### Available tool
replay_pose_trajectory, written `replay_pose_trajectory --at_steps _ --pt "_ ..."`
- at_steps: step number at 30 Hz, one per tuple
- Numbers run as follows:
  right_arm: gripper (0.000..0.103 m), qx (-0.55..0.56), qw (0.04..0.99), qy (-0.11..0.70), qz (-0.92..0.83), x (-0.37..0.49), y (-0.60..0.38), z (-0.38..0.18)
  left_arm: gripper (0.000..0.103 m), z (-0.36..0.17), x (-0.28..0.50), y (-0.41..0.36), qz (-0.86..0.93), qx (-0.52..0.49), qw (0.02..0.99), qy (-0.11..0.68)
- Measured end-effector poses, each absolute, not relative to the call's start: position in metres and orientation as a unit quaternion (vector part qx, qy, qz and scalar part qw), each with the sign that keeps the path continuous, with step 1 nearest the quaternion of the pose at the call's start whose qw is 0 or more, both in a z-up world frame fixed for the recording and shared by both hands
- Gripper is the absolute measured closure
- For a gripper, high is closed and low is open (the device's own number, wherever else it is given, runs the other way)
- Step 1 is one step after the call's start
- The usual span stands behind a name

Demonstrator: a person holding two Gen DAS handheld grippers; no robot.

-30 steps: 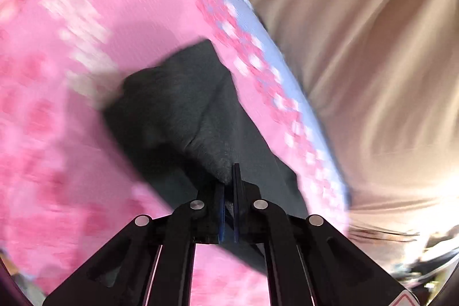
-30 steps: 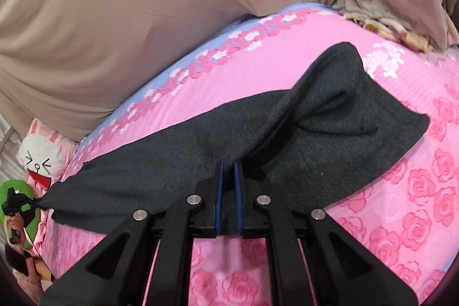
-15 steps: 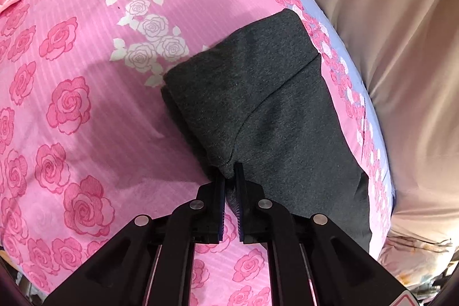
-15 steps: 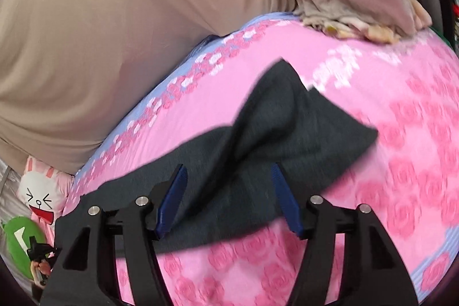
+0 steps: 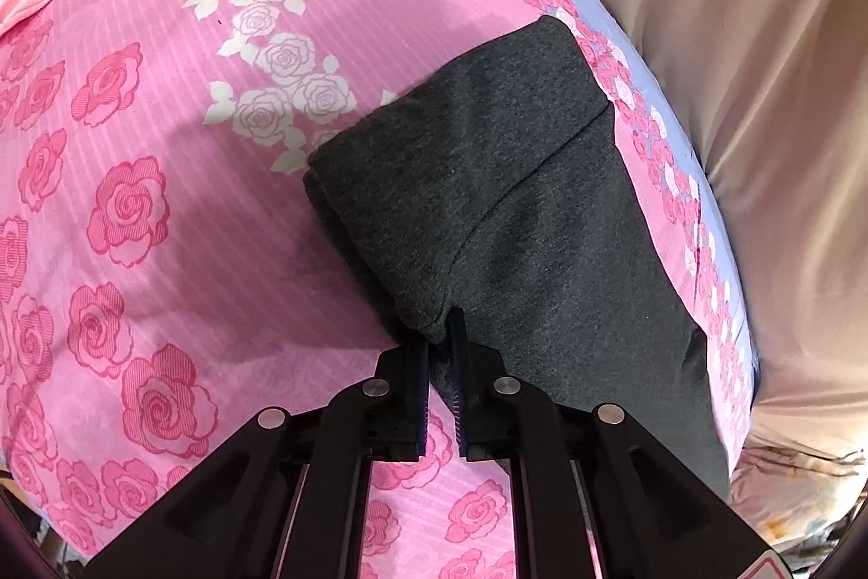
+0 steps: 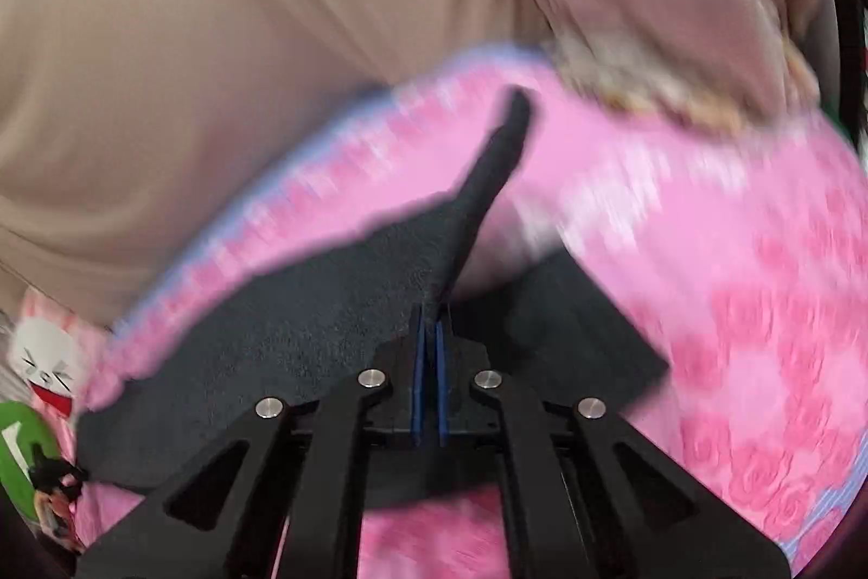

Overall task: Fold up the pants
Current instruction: 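Lower the folded waistband onto the legs and open both grippers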

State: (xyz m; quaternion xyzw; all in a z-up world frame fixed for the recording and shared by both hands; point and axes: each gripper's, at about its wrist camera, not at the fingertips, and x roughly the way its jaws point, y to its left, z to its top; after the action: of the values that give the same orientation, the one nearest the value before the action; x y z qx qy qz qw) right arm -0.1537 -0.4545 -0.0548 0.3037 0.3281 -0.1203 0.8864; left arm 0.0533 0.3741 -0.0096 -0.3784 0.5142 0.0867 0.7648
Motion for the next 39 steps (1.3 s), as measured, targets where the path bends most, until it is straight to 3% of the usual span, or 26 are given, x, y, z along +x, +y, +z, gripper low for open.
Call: replay_pose_trajectory --at_steps 2,7,9,10,15,19,21,25,27,28,29,33,36,39 --pt "0.100 0.318 0.880 0.334 -0.115 -0.160 -0.454 -0.069 0.094 -0.009 0.053 0.375 0.089 -0.379 0.764 0.515" --pt "0.078 0.328 0.880 0.320 -0.124 -0.159 -0.461 -0.062 0.093 -0.011 0.055 0.378 0.088 -0.380 0.760 0.520" --pt "0.085 0.332 0.877 0.324 -0.128 -0.150 -0.468 -0.065 0.093 -0.012 0.056 0.380 0.088 -0.382 0.758 0.521" --pt "0.101 0.330 0.878 0.322 -0.131 -0.148 -0.469 -0.063 0.093 -0.012 0.057 0.381 0.088 -0.382 0.757 0.522" --pt "0.101 0.276 0.915 0.254 -0.146 -0.188 -0.441 -0.012 0.092 -0.012 0.057 0.385 0.092 -0.376 0.757 0.527" --pt "0.095 0.249 0.887 0.350 -0.168 -0.175 -0.443 -0.058 0.092 -0.013 0.062 0.386 0.092 -0.372 0.759 0.526" --pt "0.095 0.275 0.887 0.333 -0.160 -0.182 -0.447 -0.063 0.092 -0.011 0.064 0.386 0.093 -0.367 0.760 0.528" --pt "0.070 0.312 0.881 0.316 -0.163 -0.191 -0.461 -0.058 0.092 -0.012 0.064 0.389 0.083 -0.369 0.761 0.527" --pt "0.076 0.308 0.880 0.315 -0.176 -0.188 -0.467 -0.058 0.094 -0.012 0.063 0.393 0.079 -0.380 0.759 0.522" --pt "0.092 0.287 0.879 0.331 -0.187 -0.183 -0.468 -0.061 0.094 -0.011 0.063 0.393 0.079 -0.378 0.764 0.518" --pt "0.099 0.283 0.878 0.338 -0.189 -0.179 -0.469 -0.064 0.095 -0.010 0.062 0.392 0.082 -0.367 0.770 0.515" --pt "0.100 0.268 0.896 0.297 -0.193 -0.186 -0.465 -0.047 0.094 -0.004 0.061 0.386 0.086 -0.326 0.790 0.512" --pt "0.093 0.260 0.874 0.344 -0.223 -0.183 -0.472 -0.061 0.091 0.002 0.054 0.393 0.085 -0.334 0.791 0.506" --pt "0.088 0.262 0.880 0.313 -0.241 -0.207 -0.466 -0.053 0.086 0.021 0.033 0.402 0.088 -0.341 0.800 0.487"
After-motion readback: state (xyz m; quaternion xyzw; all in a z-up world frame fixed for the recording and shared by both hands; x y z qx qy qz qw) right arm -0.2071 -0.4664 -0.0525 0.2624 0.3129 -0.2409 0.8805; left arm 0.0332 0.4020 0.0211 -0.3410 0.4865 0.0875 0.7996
